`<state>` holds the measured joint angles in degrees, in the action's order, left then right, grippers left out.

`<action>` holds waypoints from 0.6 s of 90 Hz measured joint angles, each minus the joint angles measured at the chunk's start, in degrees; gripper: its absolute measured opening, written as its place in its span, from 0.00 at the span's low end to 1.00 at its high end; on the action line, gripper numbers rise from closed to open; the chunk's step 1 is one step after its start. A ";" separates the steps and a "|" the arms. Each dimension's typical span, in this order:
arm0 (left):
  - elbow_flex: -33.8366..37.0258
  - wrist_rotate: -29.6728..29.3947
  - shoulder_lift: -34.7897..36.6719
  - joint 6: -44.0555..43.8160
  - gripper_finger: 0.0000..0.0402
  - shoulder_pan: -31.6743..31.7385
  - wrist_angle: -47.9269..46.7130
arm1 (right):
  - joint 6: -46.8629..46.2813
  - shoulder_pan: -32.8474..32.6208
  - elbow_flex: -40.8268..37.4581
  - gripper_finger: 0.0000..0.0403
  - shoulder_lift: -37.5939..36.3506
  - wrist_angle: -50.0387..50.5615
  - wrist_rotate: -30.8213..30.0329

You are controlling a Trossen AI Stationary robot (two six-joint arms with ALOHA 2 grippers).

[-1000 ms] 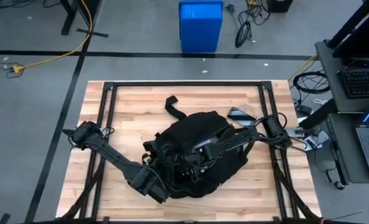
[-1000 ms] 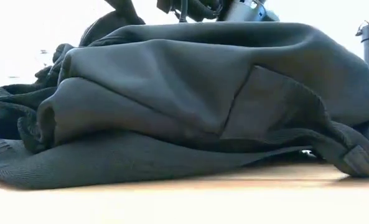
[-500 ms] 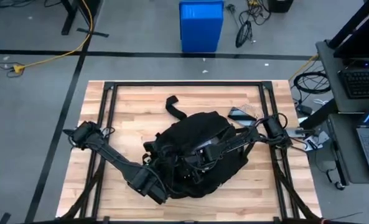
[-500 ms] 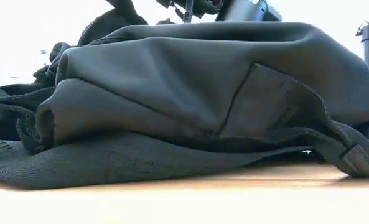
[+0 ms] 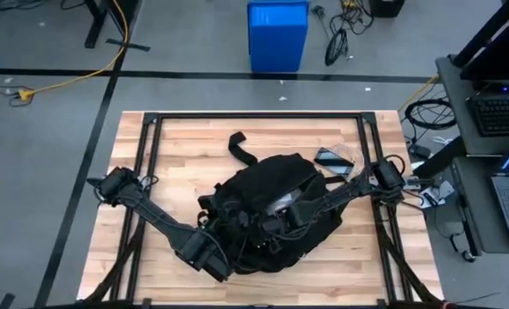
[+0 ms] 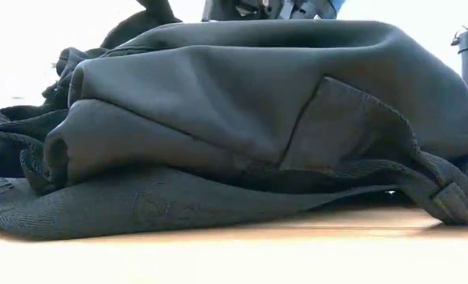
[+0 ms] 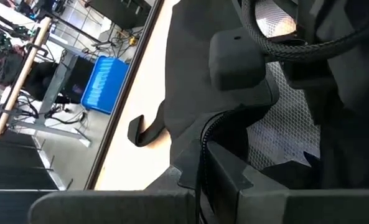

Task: Unpack backpack
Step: Remove the zip bag from the black backpack

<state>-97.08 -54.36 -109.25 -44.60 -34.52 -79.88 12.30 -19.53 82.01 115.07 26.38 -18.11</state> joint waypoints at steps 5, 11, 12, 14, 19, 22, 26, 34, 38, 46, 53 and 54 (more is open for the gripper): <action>0.00 0.39 0.00 0.03 0.02 -0.11 0.03 | -0.70 0.23 0.04 0.00 0.00 0.00 0.13; 0.00 1.32 0.00 0.09 0.02 -0.17 0.02 | -0.88 0.35 0.05 0.00 -0.01 0.22 0.22; 0.00 1.48 0.00 0.10 0.02 -0.19 0.01 | -0.88 0.34 0.05 0.00 -0.01 0.25 0.22; 0.00 1.74 0.00 0.16 0.02 -0.27 0.00 | -0.91 0.31 0.05 0.00 -0.02 0.25 0.26; 0.00 1.87 0.00 0.55 0.02 -0.60 -0.04 | -1.02 0.16 0.09 0.00 -0.07 0.26 0.23; 0.00 1.88 0.00 0.93 0.02 -0.89 -0.05 | -1.10 0.04 0.09 0.00 -0.26 0.34 0.23; 0.00 1.96 0.00 1.69 0.02 -1.32 -0.04 | -1.14 -0.08 0.11 0.00 -0.45 0.34 0.25; 0.00 2.04 0.00 2.08 0.02 -2.04 -0.12 | -1.85 0.16 0.22 0.00 -0.55 1.16 -0.49; -0.01 2.07 0.00 2.40 0.02 -2.26 -0.13 | -2.46 0.87 0.20 0.02 -0.55 2.68 -1.11; -0.49 1.95 0.05 3.47 0.02 -2.75 -0.28 | -3.81 2.81 0.20 0.06 -0.04 2.61 -3.10; -1.41 0.34 0.14 3.28 0.02 -2.83 -0.38 | -4.15 4.21 0.20 0.11 0.77 1.99 -3.25; -1.54 0.07 0.15 3.22 0.02 -2.86 -0.39 | -4.15 4.39 0.21 0.12 0.94 1.74 -3.28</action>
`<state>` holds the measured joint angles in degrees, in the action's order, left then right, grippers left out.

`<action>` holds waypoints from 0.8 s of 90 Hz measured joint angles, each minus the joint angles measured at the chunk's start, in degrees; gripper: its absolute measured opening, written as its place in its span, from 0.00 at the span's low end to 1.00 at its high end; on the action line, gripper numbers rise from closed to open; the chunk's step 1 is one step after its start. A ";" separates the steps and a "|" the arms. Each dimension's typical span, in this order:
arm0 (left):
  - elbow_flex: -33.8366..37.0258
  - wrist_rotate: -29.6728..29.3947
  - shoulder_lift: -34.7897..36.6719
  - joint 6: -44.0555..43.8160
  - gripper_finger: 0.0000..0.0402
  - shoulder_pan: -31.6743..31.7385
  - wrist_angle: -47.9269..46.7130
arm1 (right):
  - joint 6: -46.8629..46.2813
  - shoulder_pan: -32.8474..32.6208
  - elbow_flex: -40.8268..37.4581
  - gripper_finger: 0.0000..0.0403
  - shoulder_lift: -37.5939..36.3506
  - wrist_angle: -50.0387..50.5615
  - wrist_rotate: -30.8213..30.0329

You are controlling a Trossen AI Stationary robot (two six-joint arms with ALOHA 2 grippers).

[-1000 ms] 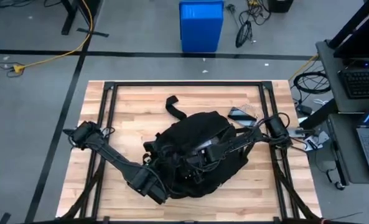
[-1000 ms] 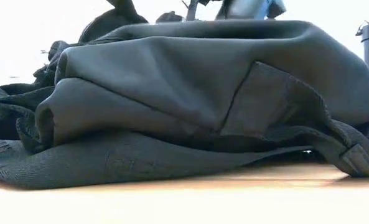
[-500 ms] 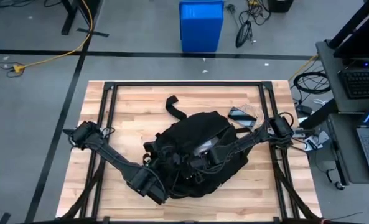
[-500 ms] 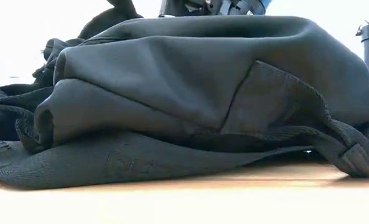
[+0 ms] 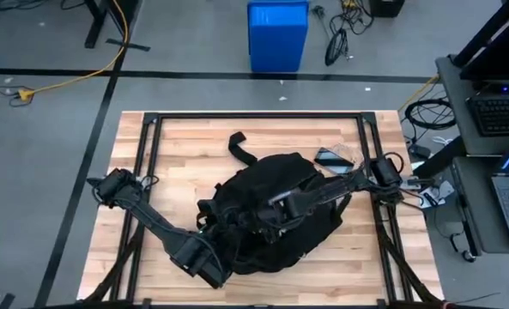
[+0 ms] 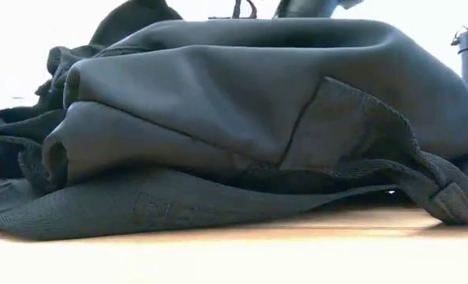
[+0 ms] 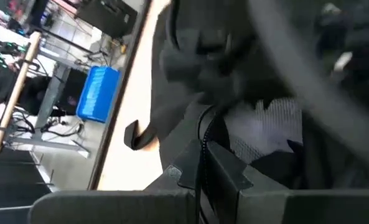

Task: Unpack backpack
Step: Remove the zip bag from the black backpack

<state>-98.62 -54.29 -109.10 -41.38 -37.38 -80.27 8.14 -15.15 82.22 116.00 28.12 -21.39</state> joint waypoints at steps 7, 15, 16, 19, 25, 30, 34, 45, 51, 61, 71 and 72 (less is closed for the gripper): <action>-0.40 -1.16 0.37 -0.10 0.02 -0.24 0.14 | 0.04 1.00 -0.01 0.18 0.91 -1.68 -2.00; -0.68 -1.50 0.55 -0.19 0.02 -0.27 0.17 | 0.87 2.51 -0.01 0.23 1.79 -3.86 -5.71; -0.68 -1.52 0.55 -0.18 0.02 -0.27 0.14 | 1.18 2.75 -0.01 0.23 1.83 -4.12 -5.99; -0.68 -1.52 0.55 -0.18 0.02 -0.27 0.17 | 2.69 3.34 -0.03 0.24 1.98 -5.40 -6.45; -0.68 -1.64 0.55 -0.23 0.02 -0.21 0.19 | 5.90 4.35 -0.09 0.27 1.99 -9.82 -7.75; -0.68 -1.95 0.57 -0.26 0.02 0.00 0.27 | 7.63 5.01 -0.09 0.28 1.99 -14.79 -9.18; -0.68 -1.96 0.57 -0.27 0.02 0.17 0.40 | 8.92 5.59 -0.09 0.29 1.99 -18.81 -9.55; -0.68 -2.30 0.59 -0.29 0.02 0.75 0.46 | 12.61 7.75 -0.09 0.31 1.97 -23.60 -5.24; -0.68 -2.26 0.59 -0.31 0.02 0.78 0.40 | 11.03 8.93 -0.09 0.32 1.97 -22.38 -0.34; -0.68 -1.82 0.59 -0.29 0.02 0.65 0.31 | 5.75 11.01 0.10 0.35 1.95 -18.21 7.65; -0.68 -1.80 0.59 -0.29 0.02 0.66 0.71 | 3.24 13.30 0.00 0.39 1.91 -12.71 11.49; -0.68 -1.78 0.59 -0.29 0.02 0.65 0.73 | 3.20 13.49 0.00 0.39 1.92 -12.35 11.46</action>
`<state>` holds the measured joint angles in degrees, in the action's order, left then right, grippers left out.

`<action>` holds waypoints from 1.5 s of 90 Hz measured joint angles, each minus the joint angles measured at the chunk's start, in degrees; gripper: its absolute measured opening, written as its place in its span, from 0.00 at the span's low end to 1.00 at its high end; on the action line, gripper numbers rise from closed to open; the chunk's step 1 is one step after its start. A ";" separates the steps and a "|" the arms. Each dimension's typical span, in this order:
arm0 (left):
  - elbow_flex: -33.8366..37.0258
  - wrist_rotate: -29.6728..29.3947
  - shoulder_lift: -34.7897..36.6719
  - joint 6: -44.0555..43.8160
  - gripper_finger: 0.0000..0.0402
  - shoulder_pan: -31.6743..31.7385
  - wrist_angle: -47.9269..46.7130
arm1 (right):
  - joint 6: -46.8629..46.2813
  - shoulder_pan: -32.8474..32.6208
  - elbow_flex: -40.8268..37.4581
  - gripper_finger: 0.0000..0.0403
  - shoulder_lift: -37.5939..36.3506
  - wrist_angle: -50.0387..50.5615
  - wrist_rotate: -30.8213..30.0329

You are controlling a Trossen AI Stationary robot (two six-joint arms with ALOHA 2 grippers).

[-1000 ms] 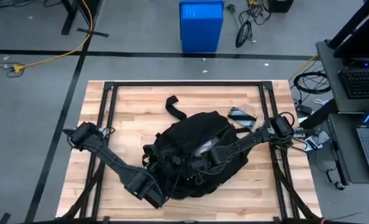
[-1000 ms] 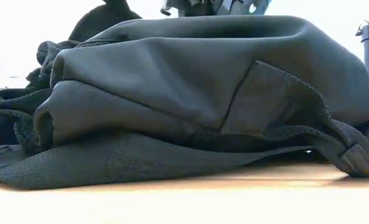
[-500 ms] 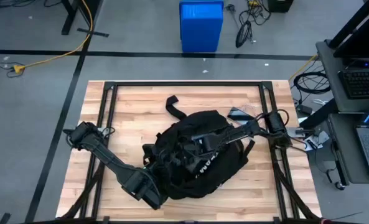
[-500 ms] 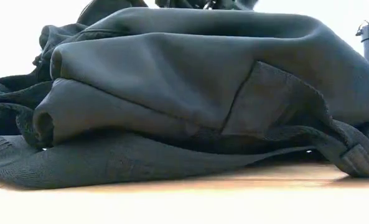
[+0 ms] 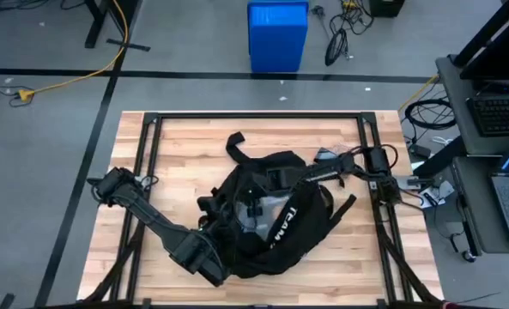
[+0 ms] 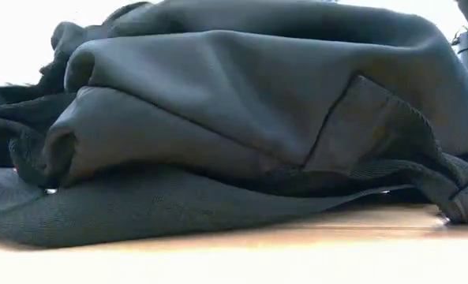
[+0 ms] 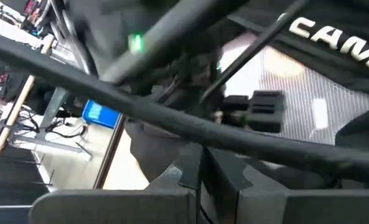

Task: Unpack backpack
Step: Remove the zip bag from the black backpack

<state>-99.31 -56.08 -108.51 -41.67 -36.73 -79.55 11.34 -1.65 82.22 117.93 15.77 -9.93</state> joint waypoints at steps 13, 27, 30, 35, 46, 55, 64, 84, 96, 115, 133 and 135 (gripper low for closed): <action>0.00 0.00 0.00 0.07 0.02 -0.09 -0.06 | 1.36 2.44 -0.02 0.45 0.00 0.32 3.03; 0.00 0.03 0.00 0.04 0.02 0.04 -0.13 | 0.74 5.01 0.05 0.51 1.98 0.86 8.63; 0.00 0.02 0.00 0.05 0.02 0.04 -0.13 | 0.45 5.44 0.09 0.52 2.36 1.00 9.95; 0.00 0.02 0.00 0.07 0.02 0.02 -0.15 | -0.25 5.87 0.09 0.53 2.93 1.95 11.74; 0.00 0.11 0.00 0.04 0.02 0.24 -0.20 | -1.74 5.88 0.13 0.53 3.57 4.18 14.14; 0.00 0.15 0.00 0.07 0.02 0.35 -0.24 | -2.41 5.98 0.11 0.53 3.31 5.91 19.56; 0.00 0.29 0.00 0.07 0.02 0.48 -0.30 | -4.27 5.57 -0.01 0.53 2.36 7.54 23.62; 0.04 0.32 0.00 0.04 0.02 0.49 -0.39 | 0.15 3.84 -0.05 0.53 -0.55 8.87 25.33; 0.37 0.33 0.00 0.02 0.02 0.61 -0.37 | 0.07 3.01 -0.03 0.53 -2.75 8.83 25.34; 1.34 0.33 -0.02 0.02 0.02 0.68 -0.37 | -0.37 2.36 -0.02 0.53 -2.59 11.33 21.57; 1.49 0.39 -0.07 0.02 0.02 0.72 -0.30 | 1.78 2.61 -0.05 0.53 -1.02 11.40 11.86; 1.49 0.39 -0.07 0.02 0.02 0.72 -0.33 | 1.72 2.73 -0.05 0.53 -1.02 11.38 12.04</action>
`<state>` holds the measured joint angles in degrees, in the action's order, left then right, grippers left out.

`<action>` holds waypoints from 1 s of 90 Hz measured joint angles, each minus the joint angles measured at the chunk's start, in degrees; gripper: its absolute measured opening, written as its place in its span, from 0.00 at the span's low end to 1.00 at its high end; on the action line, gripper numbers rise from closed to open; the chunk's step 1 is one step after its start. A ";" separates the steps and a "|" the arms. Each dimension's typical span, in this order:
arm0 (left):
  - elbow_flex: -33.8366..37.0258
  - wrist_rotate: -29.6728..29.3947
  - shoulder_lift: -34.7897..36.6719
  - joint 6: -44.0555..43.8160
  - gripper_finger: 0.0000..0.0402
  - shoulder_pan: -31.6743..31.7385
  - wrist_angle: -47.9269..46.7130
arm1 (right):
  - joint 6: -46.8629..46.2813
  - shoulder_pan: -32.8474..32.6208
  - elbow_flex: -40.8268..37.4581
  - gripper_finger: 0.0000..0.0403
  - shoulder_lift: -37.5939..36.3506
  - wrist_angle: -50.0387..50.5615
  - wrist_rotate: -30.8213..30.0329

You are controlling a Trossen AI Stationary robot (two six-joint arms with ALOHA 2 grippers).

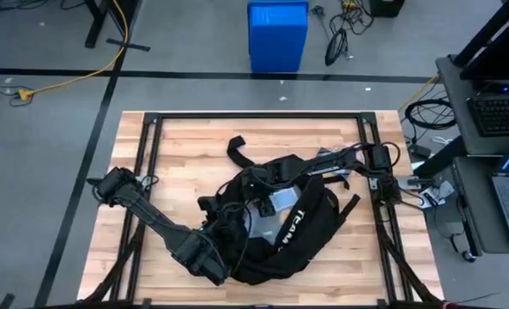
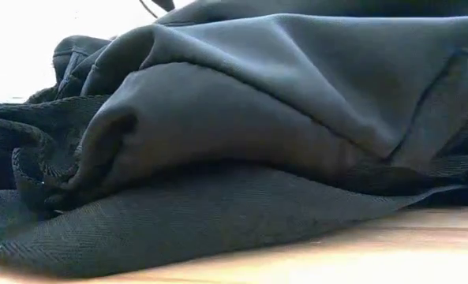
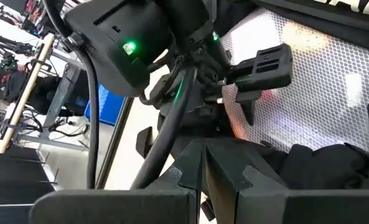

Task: Unpack backpack
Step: Remove the zip bag from the black backpack

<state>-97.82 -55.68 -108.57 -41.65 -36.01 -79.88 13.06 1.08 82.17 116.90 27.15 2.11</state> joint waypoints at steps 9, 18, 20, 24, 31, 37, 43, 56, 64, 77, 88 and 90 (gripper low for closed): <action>0.00 -0.02 0.00 0.00 0.02 0.02 0.00 | -1.85 0.41 0.00 0.53 0.00 0.26 2.46; 0.00 -0.02 0.00 -0.01 0.02 0.09 -0.01 | -4.42 0.86 0.02 0.53 0.00 2.36 8.13; 0.00 -0.02 0.00 0.00 0.02 0.09 -0.02 | -4.52 0.89 0.02 0.53 0.02 2.69 8.87; 0.00 -0.02 0.00 0.00 0.02 0.09 -0.02 | -4.49 0.88 0.04 0.53 0.14 3.08 9.37; 0.00 -0.02 0.00 0.00 0.02 0.09 0.00 | -4.21 1.29 0.04 0.53 0.82 3.06 9.67; 0.00 -0.02 0.00 0.00 0.02 0.09 -0.02 | -3.79 1.80 0.04 0.53 1.64 2.53 9.67; 0.00 -0.04 0.00 0.00 0.02 0.09 0.00 | -3.95 2.38 0.17 0.53 2.64 2.00 9.81; 0.00 -0.04 0.00 -0.02 0.02 0.09 0.00 | -4.98 3.10 0.37 0.53 4.21 2.65 14.90; 0.00 -0.04 0.00 -0.02 0.02 0.04 -0.01 | -4.96 2.70 0.33 0.51 4.35 2.82 16.65; 0.00 -0.04 0.00 0.00 0.02 0.13 -0.04 | -2.82 1.35 0.21 0.42 4.42 3.28 18.00; 0.00 -0.04 0.00 0.00 0.02 0.15 -0.02 | -0.69 0.68 0.16 0.29 4.48 3.39 18.00; 0.00 -0.04 0.00 0.00 0.02 0.13 -0.02 | -0.25 0.66 0.15 0.26 4.50 3.25 17.90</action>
<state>-97.82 -55.72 -108.57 -41.65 -35.88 -79.90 12.81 1.73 82.32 121.40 30.40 20.01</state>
